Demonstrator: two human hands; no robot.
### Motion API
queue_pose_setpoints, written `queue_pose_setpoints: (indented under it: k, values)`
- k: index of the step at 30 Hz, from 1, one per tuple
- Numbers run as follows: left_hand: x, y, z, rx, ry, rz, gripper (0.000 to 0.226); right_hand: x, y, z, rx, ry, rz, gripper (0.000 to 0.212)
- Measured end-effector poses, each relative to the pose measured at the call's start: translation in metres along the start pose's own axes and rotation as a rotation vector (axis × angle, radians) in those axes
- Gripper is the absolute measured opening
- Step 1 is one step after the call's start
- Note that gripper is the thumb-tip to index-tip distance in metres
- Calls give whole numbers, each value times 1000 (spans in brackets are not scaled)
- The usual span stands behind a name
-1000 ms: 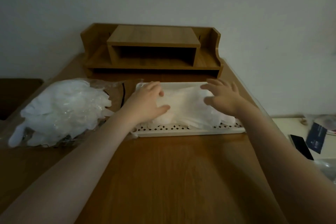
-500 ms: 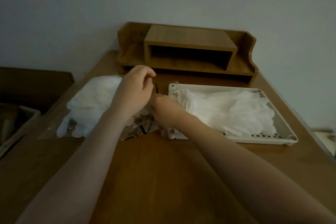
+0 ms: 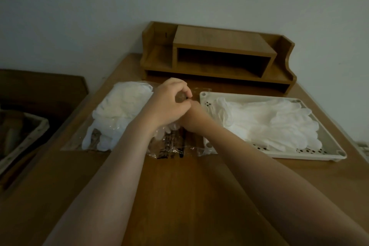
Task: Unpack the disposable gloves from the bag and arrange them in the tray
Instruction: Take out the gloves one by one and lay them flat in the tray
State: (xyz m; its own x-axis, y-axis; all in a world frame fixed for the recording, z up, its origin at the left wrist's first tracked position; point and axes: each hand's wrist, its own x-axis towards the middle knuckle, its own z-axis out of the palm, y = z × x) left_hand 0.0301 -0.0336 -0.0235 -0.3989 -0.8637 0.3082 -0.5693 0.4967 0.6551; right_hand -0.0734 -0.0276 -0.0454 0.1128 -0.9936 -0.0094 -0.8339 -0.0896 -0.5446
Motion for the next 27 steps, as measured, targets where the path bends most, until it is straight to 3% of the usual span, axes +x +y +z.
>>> queue_pose_setpoints:
  k: [2, 7, 11, 16, 21, 27]
  values:
    - [-1, -2, -3, -13, -51, -20, 24, -4, 7, -9, 73, 48, 0, 18]
    - [0, -5, 1, 5, -24, -49, 28, -29, 34, -38, 890, 5, -14, 22]
    - [0, -8, 12, 113, -100, -30, 39, -37, 43, -47, 1205, 6, 11, 22]
    - [-11, 5, 12, -57, -31, 111, 21, -42, 48, -40, 1126, 68, 100, 16]
    - [-8, -11, 16, 228, -59, 172, 15, -44, 49, -38, 1007, 217, 137, 17]
    - [-5, -22, 17, 424, -30, 22, 18, -52, 50, -38, 1219, 287, 152, 18]
